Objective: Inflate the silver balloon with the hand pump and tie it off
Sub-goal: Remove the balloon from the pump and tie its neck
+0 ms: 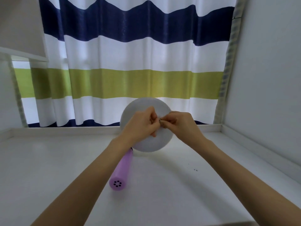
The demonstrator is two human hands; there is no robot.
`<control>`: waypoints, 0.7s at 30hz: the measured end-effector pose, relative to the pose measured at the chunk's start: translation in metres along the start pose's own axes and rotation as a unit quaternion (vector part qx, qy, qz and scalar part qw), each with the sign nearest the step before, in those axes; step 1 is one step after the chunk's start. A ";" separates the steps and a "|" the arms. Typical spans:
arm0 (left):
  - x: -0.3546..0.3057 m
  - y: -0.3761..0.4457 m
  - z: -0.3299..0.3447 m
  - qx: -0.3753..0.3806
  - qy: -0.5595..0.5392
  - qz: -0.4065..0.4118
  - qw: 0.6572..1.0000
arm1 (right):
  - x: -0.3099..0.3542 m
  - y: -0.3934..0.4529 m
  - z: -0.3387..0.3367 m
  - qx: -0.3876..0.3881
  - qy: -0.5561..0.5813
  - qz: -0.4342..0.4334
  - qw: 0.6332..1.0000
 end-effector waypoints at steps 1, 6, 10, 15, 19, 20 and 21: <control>0.000 -0.002 0.000 0.001 -0.049 -0.013 0.999 | -0.001 -0.002 -0.001 -0.006 0.014 -0.001 1.000; -0.003 -0.007 0.003 -0.022 -0.189 -0.044 0.981 | 0.003 -0.007 -0.001 -0.054 0.043 0.004 0.998; -0.003 -0.006 0.006 -0.030 -0.227 -0.050 0.972 | 0.006 -0.009 0.001 -0.064 0.047 0.022 0.997; 0.001 -0.008 0.003 0.015 -0.230 -0.057 0.971 | 0.003 -0.008 -0.002 -0.011 0.035 0.029 0.999; 0.001 -0.010 0.002 0.034 -0.232 -0.050 0.971 | 0.002 -0.005 -0.007 -0.001 0.015 0.027 1.000; 0.001 -0.010 0.003 0.029 -0.228 -0.046 0.972 | 0.003 -0.006 -0.006 -0.004 0.014 0.026 1.000; 0.002 -0.011 0.004 0.025 -0.224 -0.040 0.973 | 0.004 -0.006 -0.005 -0.011 0.018 0.028 0.999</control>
Point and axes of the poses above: each hand's wrist, its own y-axis towards the middle knuckle, its own z-axis out of the palm, x = y × z, the point moved 1 cm from there along y, towards the middle knuckle, and after that the axes turned 13 degrees about -y, right-handed, at the moved point
